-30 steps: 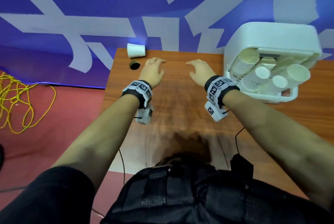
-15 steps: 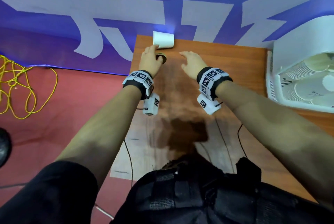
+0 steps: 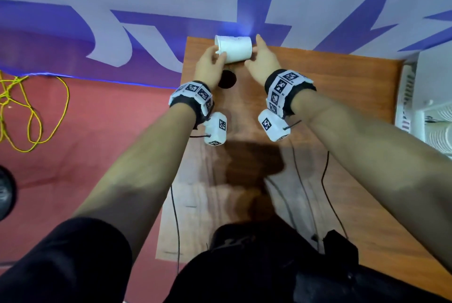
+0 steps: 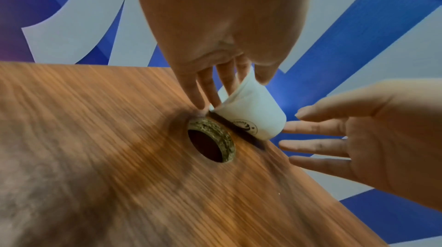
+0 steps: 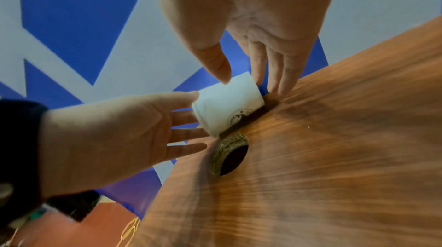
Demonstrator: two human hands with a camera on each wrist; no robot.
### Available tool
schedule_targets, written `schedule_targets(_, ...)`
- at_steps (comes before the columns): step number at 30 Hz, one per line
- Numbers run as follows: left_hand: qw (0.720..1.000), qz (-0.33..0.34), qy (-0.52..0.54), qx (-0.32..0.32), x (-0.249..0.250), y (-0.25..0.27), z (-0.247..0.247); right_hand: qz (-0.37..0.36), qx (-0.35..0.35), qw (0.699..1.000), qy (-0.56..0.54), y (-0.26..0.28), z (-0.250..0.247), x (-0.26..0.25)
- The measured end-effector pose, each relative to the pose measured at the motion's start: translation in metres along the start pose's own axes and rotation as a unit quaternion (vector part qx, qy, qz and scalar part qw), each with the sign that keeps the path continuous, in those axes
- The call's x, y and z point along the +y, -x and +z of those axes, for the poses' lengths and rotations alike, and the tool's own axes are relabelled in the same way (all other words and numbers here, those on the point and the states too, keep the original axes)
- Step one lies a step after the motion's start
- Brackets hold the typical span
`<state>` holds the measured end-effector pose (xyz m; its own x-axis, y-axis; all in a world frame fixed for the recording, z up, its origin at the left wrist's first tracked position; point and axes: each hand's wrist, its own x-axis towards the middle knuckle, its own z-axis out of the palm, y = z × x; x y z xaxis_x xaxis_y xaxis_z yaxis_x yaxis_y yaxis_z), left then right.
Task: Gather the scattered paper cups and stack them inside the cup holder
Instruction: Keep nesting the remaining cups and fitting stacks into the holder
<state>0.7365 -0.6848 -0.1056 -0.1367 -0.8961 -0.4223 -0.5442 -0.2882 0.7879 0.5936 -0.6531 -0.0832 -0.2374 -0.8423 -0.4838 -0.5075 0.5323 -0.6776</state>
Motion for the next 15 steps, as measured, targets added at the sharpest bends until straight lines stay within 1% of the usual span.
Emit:
schedule_targets(2,1.0,0.022,0.008,-0.004,-0.007,-0.001,0.005,0.003,0.009,0.999,-0.038,-0.001,0.002,0.004)
schedule_targets(4,0.999,0.042,0.028,0.004,-0.01,0.008,0.011,0.0,0.022,0.997,-0.068,0.004,0.003,0.01)
schedule_targets(6,0.996,0.061,0.063,0.004,-0.012,0.024,0.017,-0.004,0.038,0.994,-0.099,0.015,0.002,0.019)
schedule_targets(9,0.994,0.071,0.088,0.011,-0.019,0.049,0.026,-0.024,0.085,0.987,-0.136,0.033,-0.001,0.032)
schedule_targets(12,0.992,0.076,0.097,0.007,-0.019,0.076,0.033,-0.017,0.107,0.976,-0.19,0.055,-0.01,0.041)
schedule_targets(15,0.99,0.101,0.103,-0.005,-0.012,0.102,0.036,-0.005,0.126,0.966,-0.225,0.08,-0.022,0.051)
